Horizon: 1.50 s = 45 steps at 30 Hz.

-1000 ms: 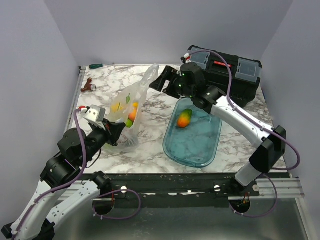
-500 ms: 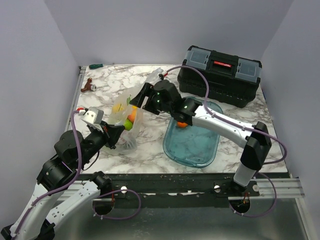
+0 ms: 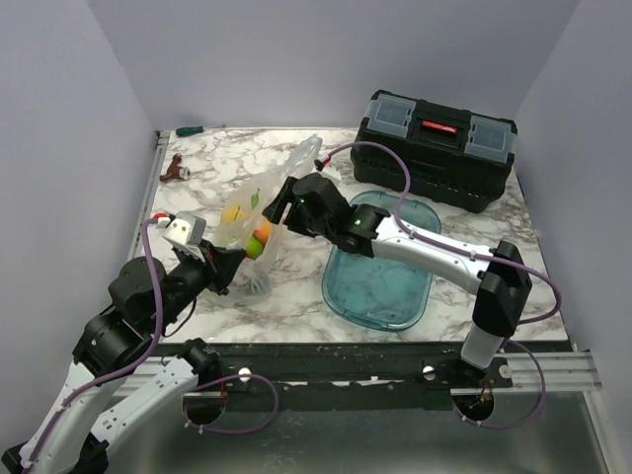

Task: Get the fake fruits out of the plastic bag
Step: Adjust the plastic bag at the center of the board.

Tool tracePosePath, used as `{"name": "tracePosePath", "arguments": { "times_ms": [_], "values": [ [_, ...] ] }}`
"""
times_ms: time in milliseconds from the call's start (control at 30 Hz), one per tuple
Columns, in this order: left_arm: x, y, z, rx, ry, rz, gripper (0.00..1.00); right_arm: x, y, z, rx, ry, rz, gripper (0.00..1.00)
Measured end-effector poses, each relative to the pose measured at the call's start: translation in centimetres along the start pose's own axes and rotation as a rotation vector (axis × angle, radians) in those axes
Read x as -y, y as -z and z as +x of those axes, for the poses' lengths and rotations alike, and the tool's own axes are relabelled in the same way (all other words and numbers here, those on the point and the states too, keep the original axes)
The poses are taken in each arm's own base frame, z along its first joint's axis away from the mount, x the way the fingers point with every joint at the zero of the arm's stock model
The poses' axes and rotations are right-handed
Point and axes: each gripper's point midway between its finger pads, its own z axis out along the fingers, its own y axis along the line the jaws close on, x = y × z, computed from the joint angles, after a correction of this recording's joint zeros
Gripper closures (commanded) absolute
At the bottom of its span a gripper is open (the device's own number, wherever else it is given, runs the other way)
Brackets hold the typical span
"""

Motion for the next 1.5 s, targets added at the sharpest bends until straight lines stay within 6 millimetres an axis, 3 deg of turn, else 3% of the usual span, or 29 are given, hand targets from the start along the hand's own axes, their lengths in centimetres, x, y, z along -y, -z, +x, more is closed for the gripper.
{"name": "tracePosePath", "arguments": {
  "times_ms": [67,167,300,367,433,467,500,567,633,667,800,1033,1133,1233,1367,1433,1500],
  "values": [
    [-0.1,-0.2,0.1,-0.009,-0.006,-0.003,1.00,0.4,0.2,-0.1,0.008,0.005,0.010,0.32],
    [-0.2,-0.3,0.4,-0.020,-0.019,-0.007,1.00,1.1,1.0,-0.2,0.014,0.018,0.017,0.43],
    [-0.5,-0.2,0.8,-0.037,-0.031,-0.017,1.00,1.7,1.7,-0.3,0.023,0.029,0.024,0.44],
    [-0.6,-0.2,1.0,-0.046,-0.035,-0.020,1.00,1.7,1.6,-0.4,0.025,0.030,0.022,0.61],
    [-0.6,-0.2,1.2,-0.052,-0.037,-0.021,1.00,1.7,1.6,-0.3,0.024,0.038,0.021,0.89],
    [-0.6,-0.1,1.2,-0.053,-0.037,-0.021,1.00,1.6,1.6,-0.4,0.025,0.045,0.018,0.97],
    [-0.6,-0.1,1.3,-0.056,-0.039,-0.020,0.93,1.6,1.6,-0.4,0.025,0.052,0.017,0.99],
    [-0.6,-0.2,1.3,-0.060,-0.043,-0.017,0.63,1.4,1.6,-0.4,0.025,0.055,0.007,0.99],
    [-0.4,-0.2,1.3,-0.063,-0.052,-0.009,0.39,1.4,1.4,-0.3,0.031,0.060,-0.013,0.99],
    [-0.4,-0.1,1.2,-0.061,-0.051,-0.006,0.33,1.6,1.4,-0.1,0.032,0.064,-0.020,0.99],
    [0.4,0.8,-1.1,-0.009,-0.067,0.019,0.23,3.1,1.2,1.1,0.018,0.087,-0.023,0.99],
    [2.5,2.4,-8.8,0.139,-0.080,0.042,0.18,2.2,1.4,0.9,0.027,0.100,-0.075,0.99],
    [2.2,0.7,-10.7,0.131,-0.094,-0.022,0.18,1.6,1.8,0.5,0.039,0.098,-0.100,0.99],
    [1.0,-2.9,-10.4,0.048,-0.131,-0.109,0.18,1.4,2.2,0.2,0.049,0.097,-0.113,0.99],
    [-0.9,-7.7,-7.1,-0.121,-0.195,-0.205,0.13,1.1,2.9,-0.2,0.059,0.092,-0.127,0.99],
    [-2.3,-10.3,-4.1,-0.233,-0.231,-0.245,0.10,1.0,3.1,-0.3,0.061,0.091,-0.131,0.99],
    [-3.3,-11.3,-2.0,-0.301,-0.250,-0.269,0.10,1.0,3.2,-0.3,0.062,0.090,-0.133,0.99]
  ]
}}
